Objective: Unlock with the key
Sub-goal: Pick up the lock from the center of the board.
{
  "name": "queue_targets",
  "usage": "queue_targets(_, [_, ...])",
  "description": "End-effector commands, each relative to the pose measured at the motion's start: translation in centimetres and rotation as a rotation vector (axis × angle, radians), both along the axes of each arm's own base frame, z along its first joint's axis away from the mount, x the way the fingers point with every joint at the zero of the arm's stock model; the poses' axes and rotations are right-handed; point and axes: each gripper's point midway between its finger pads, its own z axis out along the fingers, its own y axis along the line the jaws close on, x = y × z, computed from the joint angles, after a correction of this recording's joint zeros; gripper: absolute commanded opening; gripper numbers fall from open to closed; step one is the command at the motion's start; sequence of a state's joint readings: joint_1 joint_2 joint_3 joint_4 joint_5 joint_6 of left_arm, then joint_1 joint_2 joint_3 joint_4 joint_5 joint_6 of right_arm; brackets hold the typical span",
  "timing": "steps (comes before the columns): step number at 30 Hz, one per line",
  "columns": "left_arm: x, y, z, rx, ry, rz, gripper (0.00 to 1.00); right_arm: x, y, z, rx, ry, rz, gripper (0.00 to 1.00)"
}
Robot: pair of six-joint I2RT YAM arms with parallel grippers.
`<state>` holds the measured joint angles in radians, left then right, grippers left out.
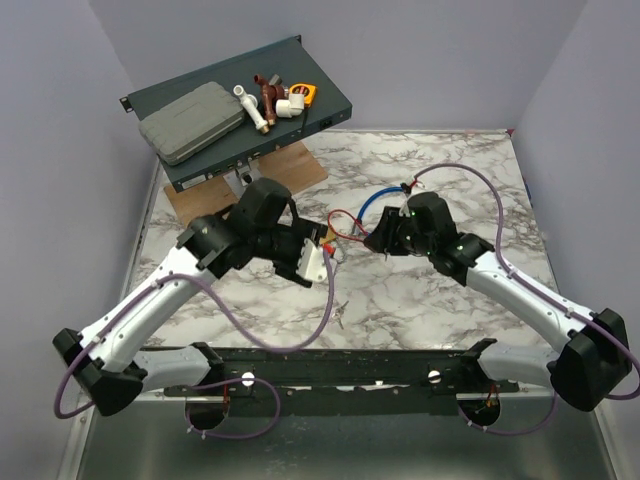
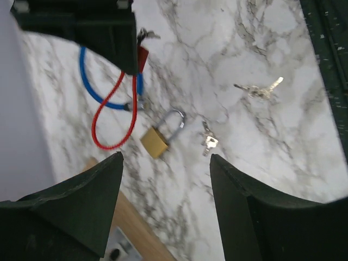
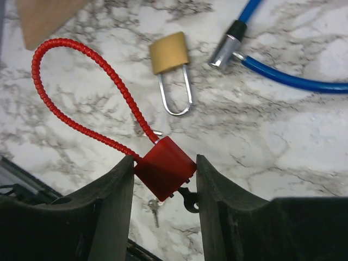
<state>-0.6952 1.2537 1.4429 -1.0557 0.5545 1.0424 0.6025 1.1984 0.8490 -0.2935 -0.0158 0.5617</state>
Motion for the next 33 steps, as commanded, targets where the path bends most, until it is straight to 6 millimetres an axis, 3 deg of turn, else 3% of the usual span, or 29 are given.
queue_targets(1, [2.9, -4.1, 3.4, -0.165, -0.569, -0.114, 0.66, -0.6, 2.5, 5.3, 0.11, -0.06, 0.119, 0.01])
queue_targets(9, [5.4, -5.8, 5.8, -0.202, -0.775, -0.031, 0.68, -1.7, 4.0, 8.7, 0.18, -0.073, 0.223, 0.01])
queue_targets(15, [6.0, -5.6, 3.9, -0.108, -0.71, -0.019, 0.63, -2.2, 4.6, 10.3, 0.209, -0.08, 0.267, 0.01])
queue_targets(20, [4.3, -4.9, 1.8, -0.045, -0.607, -0.069, 0.62, -2.1, 4.7, 11.2, 0.223, -0.094, 0.269, 0.01])
queue_targets(27, [2.5, -4.9, 1.7, -0.052, -0.609, -0.127, 0.63, -2.0, 5.1, 11.3, 0.224, -0.086, 0.283, 0.01])
queue_targets(33, [5.1, -5.5, 2.1, -0.042, -0.669, -0.034, 0.62, -2.6, 5.7, 12.7, 0.264, -0.089, 0.324, 0.01])
